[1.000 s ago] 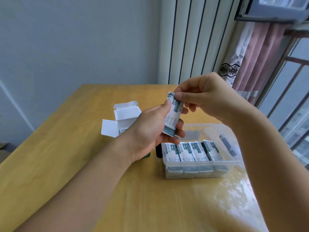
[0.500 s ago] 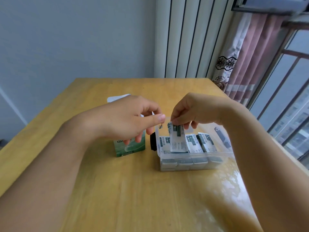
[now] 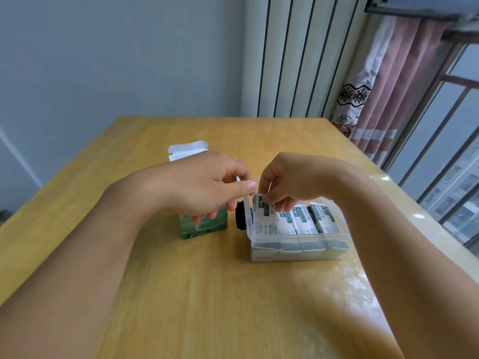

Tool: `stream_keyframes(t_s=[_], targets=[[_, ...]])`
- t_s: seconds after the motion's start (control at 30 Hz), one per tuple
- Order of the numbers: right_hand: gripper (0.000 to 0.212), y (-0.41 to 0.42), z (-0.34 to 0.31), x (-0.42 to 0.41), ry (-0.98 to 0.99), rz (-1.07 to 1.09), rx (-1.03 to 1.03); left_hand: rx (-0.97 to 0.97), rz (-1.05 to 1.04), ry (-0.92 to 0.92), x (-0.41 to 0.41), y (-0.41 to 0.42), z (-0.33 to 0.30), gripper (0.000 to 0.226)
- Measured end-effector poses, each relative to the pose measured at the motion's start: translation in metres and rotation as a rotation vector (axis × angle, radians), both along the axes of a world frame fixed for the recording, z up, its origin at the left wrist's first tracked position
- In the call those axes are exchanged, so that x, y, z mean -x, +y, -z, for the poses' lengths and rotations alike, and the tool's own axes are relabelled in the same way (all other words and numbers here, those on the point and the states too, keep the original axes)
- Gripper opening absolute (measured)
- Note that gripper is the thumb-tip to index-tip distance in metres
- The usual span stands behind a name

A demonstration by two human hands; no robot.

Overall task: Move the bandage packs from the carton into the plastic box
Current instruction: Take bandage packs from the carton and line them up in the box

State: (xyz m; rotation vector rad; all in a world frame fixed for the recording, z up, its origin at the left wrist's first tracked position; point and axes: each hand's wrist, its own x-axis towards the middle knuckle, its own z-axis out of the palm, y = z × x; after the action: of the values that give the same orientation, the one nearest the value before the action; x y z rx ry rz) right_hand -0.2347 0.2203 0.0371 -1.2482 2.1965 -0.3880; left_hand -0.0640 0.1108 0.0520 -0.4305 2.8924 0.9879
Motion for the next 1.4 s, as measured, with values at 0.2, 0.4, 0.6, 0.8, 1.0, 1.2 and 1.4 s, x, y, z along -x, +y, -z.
stream_keyframes(t_s=[0.2, 0.4, 0.6, 0.8, 1.0, 1.2, 1.4], targets=[[0.013, -0.001, 0.0, -0.01, -0.018, 0.02, -0.07, -0.005, 0.007, 0.001, -0.001, -0.003, 0.0, 0.021], [0.025, -0.003, 0.001, -0.017, -0.017, 0.022, -0.123, -0.003, 0.008, 0.006, -0.001, -0.003, -0.001, 0.023], [0.025, -0.002, -0.003, -0.024, 0.048, -0.042, -0.159, -0.003, 0.016, 0.016, -0.001, -0.003, -0.001, 0.024], [0.034, 0.002, -0.008, -0.026, 0.043, -0.047, -0.16, -0.017, 0.011, 0.046, -0.005, -0.006, -0.006, 0.022], [0.027, 0.015, -0.03, -0.021, 0.078, 0.001, 0.131, 0.288, -0.372, 0.255, -0.017, -0.044, -0.015, 0.044], [0.015, -0.013, -0.006, -0.042, 0.268, -0.182, 0.547, 0.028, -0.677, -0.033, -0.029, -0.088, 0.015, 0.063], [0.015, -0.011, -0.009, -0.052, 0.26, -0.309, 0.373, -0.591, -0.325, 0.086, -0.031, -0.088, 0.035, 0.064]])
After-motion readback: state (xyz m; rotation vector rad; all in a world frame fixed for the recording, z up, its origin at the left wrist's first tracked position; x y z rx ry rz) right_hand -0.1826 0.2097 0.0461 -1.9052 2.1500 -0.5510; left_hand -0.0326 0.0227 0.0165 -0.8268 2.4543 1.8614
